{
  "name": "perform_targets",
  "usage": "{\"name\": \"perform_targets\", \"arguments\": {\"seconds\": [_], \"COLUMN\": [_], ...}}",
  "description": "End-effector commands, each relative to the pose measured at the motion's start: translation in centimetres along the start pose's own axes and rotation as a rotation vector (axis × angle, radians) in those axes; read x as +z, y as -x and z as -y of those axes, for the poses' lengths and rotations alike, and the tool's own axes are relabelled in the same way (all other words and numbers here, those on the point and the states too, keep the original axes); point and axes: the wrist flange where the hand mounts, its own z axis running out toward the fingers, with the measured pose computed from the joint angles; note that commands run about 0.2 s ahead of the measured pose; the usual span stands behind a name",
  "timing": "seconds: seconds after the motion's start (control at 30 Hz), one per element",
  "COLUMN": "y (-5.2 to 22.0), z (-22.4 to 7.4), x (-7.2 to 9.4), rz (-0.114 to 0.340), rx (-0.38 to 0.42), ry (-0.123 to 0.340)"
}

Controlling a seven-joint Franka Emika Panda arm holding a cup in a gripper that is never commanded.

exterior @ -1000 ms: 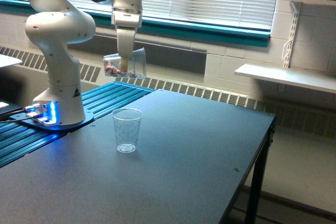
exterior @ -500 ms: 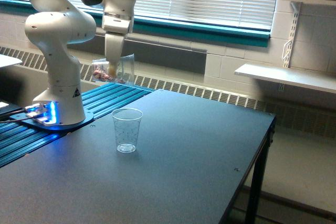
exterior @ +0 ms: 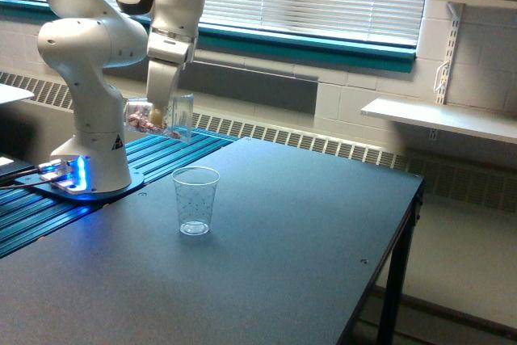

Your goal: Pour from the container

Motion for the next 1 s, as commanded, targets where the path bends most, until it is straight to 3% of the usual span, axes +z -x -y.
{"name": "perform_targets", "arguments": {"seconds": [0.03, 1.0], "y": [0.8, 0.0], "z": [0.1, 2.1], "x": [1.8, 3.8], "rz": [0.065, 0.165], "rx": [0.05, 0.087], "ry": [0.021, 0.073]}}
